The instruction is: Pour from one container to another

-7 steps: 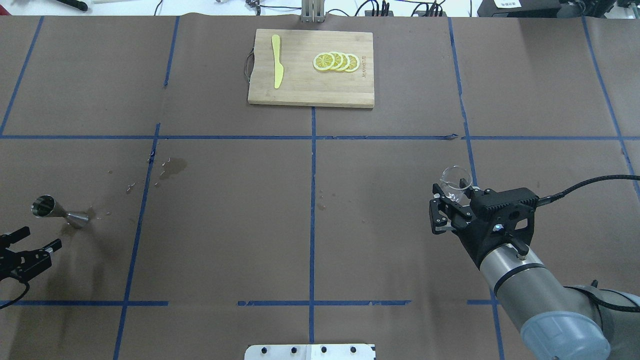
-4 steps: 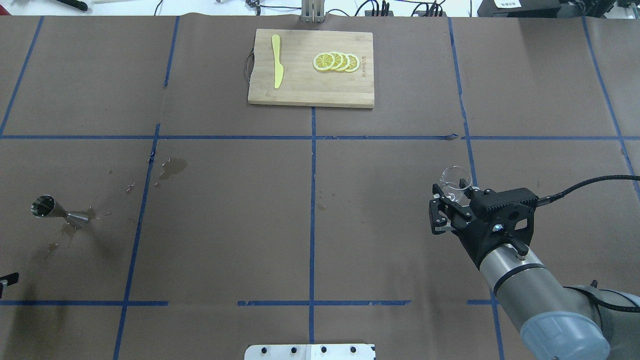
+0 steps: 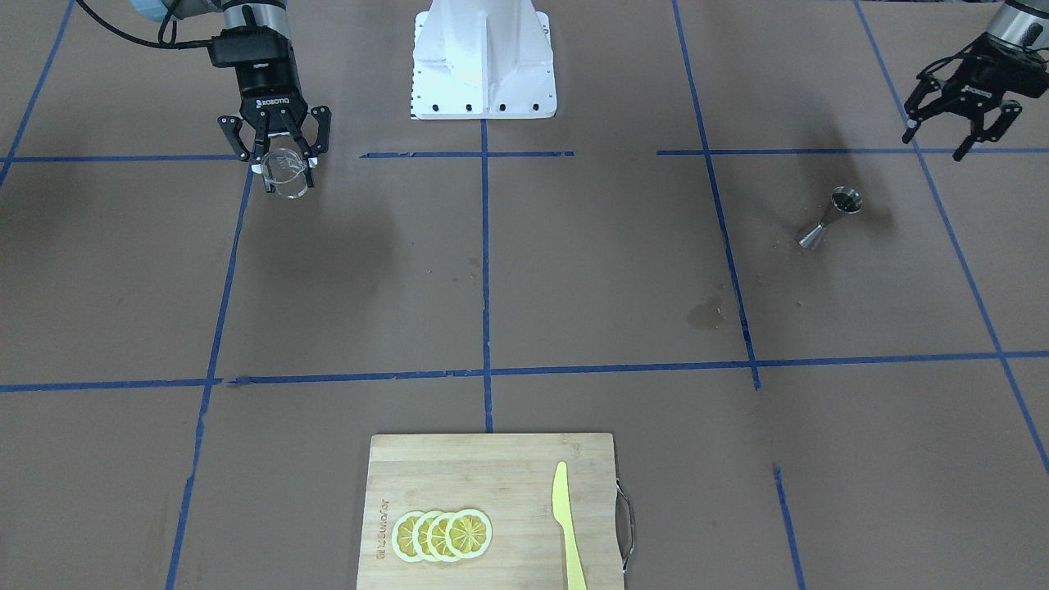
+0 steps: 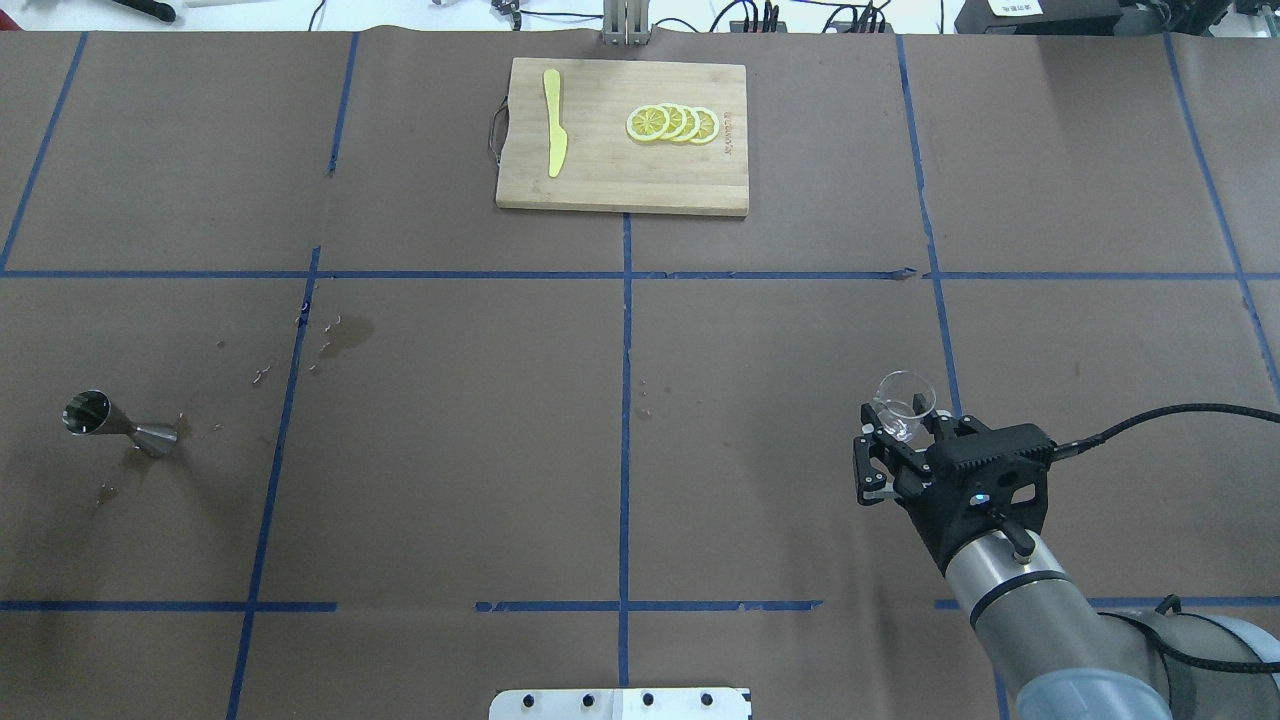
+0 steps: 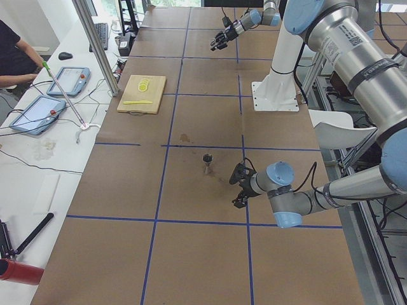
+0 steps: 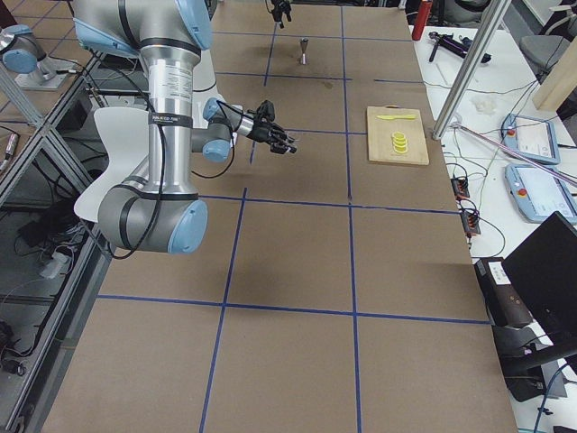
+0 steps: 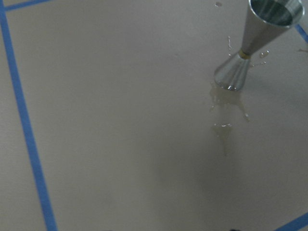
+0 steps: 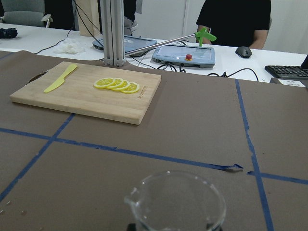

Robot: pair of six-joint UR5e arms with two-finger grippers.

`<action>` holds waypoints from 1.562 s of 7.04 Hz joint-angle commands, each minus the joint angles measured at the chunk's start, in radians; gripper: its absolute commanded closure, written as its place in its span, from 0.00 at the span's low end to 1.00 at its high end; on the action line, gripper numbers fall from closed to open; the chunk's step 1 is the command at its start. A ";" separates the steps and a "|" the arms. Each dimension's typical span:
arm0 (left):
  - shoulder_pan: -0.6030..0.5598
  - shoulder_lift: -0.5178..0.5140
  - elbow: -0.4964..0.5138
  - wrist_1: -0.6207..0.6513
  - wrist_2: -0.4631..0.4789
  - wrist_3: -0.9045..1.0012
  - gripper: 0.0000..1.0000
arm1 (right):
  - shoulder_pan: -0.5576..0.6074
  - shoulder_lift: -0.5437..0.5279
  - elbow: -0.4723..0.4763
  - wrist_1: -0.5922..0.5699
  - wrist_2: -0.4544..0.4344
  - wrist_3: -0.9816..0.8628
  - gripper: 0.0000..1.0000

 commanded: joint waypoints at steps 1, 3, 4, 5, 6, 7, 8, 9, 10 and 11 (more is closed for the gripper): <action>-0.413 -0.168 0.006 0.424 -0.212 0.413 0.01 | -0.041 -0.008 -0.038 0.003 -0.043 0.065 1.00; -0.560 -0.332 -0.092 0.896 -0.247 0.572 0.00 | -0.042 -0.017 -0.059 0.003 -0.048 0.132 1.00; -0.629 -0.422 -0.131 1.133 -0.258 0.633 0.00 | -0.041 -0.020 -0.099 0.003 -0.069 0.170 1.00; -0.701 -0.517 -0.155 1.343 -0.258 0.702 0.00 | -0.039 -0.020 -0.122 0.003 -0.088 0.191 1.00; -0.744 -0.552 -0.171 1.461 -0.258 0.750 0.00 | -0.038 -0.038 -0.130 0.035 -0.089 0.197 1.00; -0.751 -0.544 -0.177 1.470 -0.258 0.793 0.00 | -0.035 -0.107 -0.157 0.148 -0.091 0.201 1.00; -0.754 -0.535 -0.183 1.467 -0.258 0.796 0.00 | -0.035 -0.158 -0.173 0.240 -0.089 0.198 1.00; -0.754 -0.535 -0.183 1.470 -0.258 0.789 0.00 | -0.035 -0.170 -0.220 0.255 -0.092 0.201 1.00; -0.752 -0.537 -0.183 1.471 -0.260 0.783 0.00 | -0.030 -0.171 -0.238 0.255 -0.092 0.202 1.00; -0.752 -0.537 -0.183 1.476 -0.261 0.781 0.00 | -0.030 -0.172 -0.277 0.256 -0.092 0.229 1.00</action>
